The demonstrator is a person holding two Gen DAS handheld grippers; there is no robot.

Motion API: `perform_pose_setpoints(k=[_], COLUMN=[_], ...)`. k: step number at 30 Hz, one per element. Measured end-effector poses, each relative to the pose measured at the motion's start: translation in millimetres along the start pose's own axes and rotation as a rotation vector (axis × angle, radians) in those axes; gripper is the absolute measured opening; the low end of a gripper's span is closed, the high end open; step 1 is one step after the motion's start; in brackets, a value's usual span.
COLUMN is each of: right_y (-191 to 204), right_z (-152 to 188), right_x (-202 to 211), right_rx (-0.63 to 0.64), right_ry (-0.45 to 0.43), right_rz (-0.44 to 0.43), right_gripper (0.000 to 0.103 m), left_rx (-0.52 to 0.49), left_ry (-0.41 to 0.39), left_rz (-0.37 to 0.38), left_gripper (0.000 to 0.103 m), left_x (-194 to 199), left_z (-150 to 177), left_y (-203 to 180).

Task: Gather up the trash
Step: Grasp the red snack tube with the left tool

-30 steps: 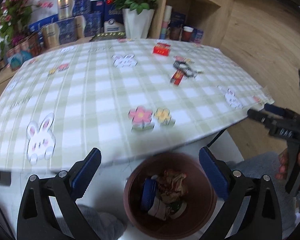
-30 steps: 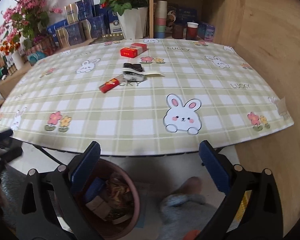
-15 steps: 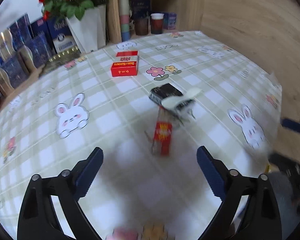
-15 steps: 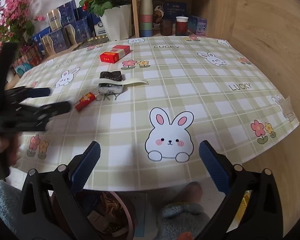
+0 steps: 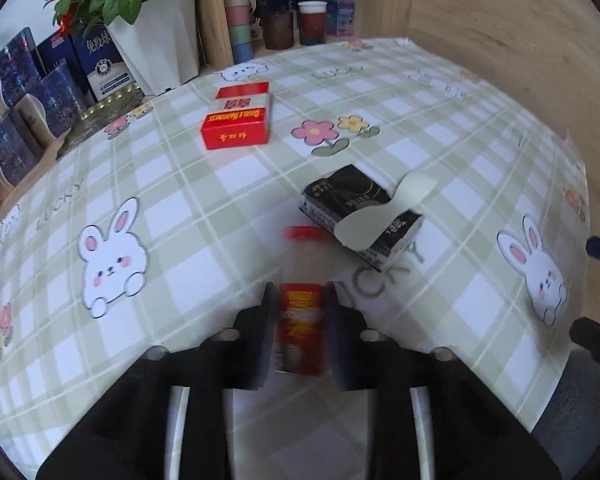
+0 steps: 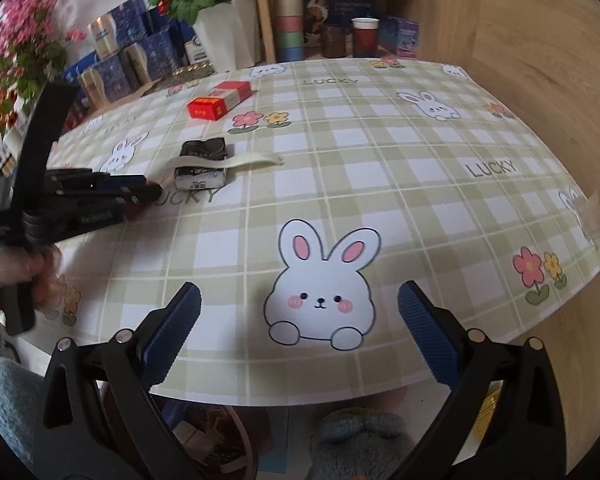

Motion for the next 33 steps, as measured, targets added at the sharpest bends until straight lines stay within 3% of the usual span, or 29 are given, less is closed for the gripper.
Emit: perform_pose_setpoints(k=[3, 10, 15, 20, 31, 33], right_y=[10.2, 40.8, 42.2, 41.9, 38.8, 35.1], right_z=[0.2, -22.1, -46.6, -63.0, -64.5, -64.9], right_x=[-6.4, -23.5, -51.3, -84.4, -125.6, -130.8], right_rx=[0.035, 0.183, -0.007, -0.227, -0.537, -0.562], right_ry=[0.015, 0.013, 0.026, 0.018, 0.049, 0.046], right_rz=[-0.023, -0.129, -0.205, -0.229, -0.147, -0.121], right_gripper=[0.097, 0.090, 0.075, 0.047, 0.045, 0.038], left_rx=[-0.022, 0.098, 0.119, 0.150, 0.193, 0.194], left_ry=[0.019, 0.014, -0.009, -0.025, -0.050, -0.050], left_rz=[0.009, -0.004, 0.001, -0.010, -0.007, -0.005], left_gripper=[0.023, 0.023, 0.023, 0.023, 0.023, 0.023], left_x=[7.3, 41.8, 60.5, 62.6, 64.5, 65.0], left_z=[6.8, 39.3, 56.8, 57.8, 58.7, 58.9], left_y=[4.1, 29.7, 32.3, 32.5, 33.7, 33.7])
Point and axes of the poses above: each gripper's, at about its wrist camera, not at the fingertips, and x roughly against the way its jaws point, y to its left, z to its underside, the point moved 9 cm from there along -x, roughly the way its jaws point, and after that the axes turned 14 degrees about -y, right-handed, at the moved point
